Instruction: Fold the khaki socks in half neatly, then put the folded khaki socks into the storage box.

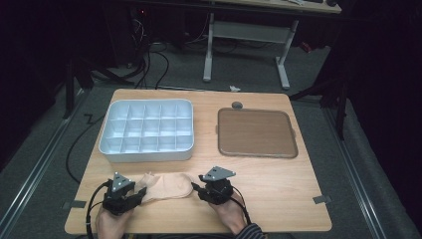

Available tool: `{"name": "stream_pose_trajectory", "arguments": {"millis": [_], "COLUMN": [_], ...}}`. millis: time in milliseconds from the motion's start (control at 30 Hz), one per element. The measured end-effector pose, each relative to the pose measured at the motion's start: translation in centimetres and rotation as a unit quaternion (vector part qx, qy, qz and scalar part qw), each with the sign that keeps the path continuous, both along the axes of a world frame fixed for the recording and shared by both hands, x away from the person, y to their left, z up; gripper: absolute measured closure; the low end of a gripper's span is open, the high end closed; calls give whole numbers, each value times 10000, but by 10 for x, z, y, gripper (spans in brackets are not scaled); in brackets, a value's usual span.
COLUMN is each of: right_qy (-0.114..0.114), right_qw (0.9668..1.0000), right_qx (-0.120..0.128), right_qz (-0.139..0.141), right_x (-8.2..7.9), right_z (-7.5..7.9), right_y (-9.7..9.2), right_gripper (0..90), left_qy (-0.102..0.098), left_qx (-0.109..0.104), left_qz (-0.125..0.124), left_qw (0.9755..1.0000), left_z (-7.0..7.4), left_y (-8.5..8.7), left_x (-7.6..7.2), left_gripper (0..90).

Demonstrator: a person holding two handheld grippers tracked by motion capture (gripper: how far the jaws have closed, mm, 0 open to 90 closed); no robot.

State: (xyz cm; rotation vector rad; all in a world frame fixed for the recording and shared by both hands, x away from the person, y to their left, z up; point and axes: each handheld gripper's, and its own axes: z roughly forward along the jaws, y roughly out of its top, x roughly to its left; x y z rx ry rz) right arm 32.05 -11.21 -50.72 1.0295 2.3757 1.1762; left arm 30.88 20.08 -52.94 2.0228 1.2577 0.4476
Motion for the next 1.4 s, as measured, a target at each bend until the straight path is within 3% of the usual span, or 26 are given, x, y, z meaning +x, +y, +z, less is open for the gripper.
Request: {"name": "stream_pose_trajectory", "arguments": {"millis": [167, 333, 733, 867, 1000, 1333, 1400], "right_qy": [162, 265, 490, 541, 526, 479, 472], "right_qw": [9998, 9993, 9983, 9980, 9979, 9978, 9978], "right_qx": [-119, -264, -269, -319, -386, -444, -448], "right_qz": [35, -65, -138, -83, -3, 113, 131], "right_x": [6, 12, 16, 16, 15, 14, 14], "right_z": [-2, -7, -14, -16, -18, -18, -17], "right_y": [15, 17, 17, 18, 20, 21, 21], "right_gripper": [586, 594, 706, 745, 792, 861, 863], "left_qy": [-6, -13, 17, 162, 180, 342, 348], "left_qx": [31, 43, -61, -111, -100, -503, -504], "left_qz": [-48, -76, -144, -177, -199, -278, -302], "left_qw": [10000, 10000, 9999, 9997, 9996, 9978, 9977], "left_z": [0, 0, 1, 2, 3, 1, 1], "left_y": [-1, -1, -1, 0, -1, 8, 9], "left_x": [0, 1, 2, 4, 5, 9, 9], "left_gripper": [548, 610, 742, 771, 791, 811, 812]}}
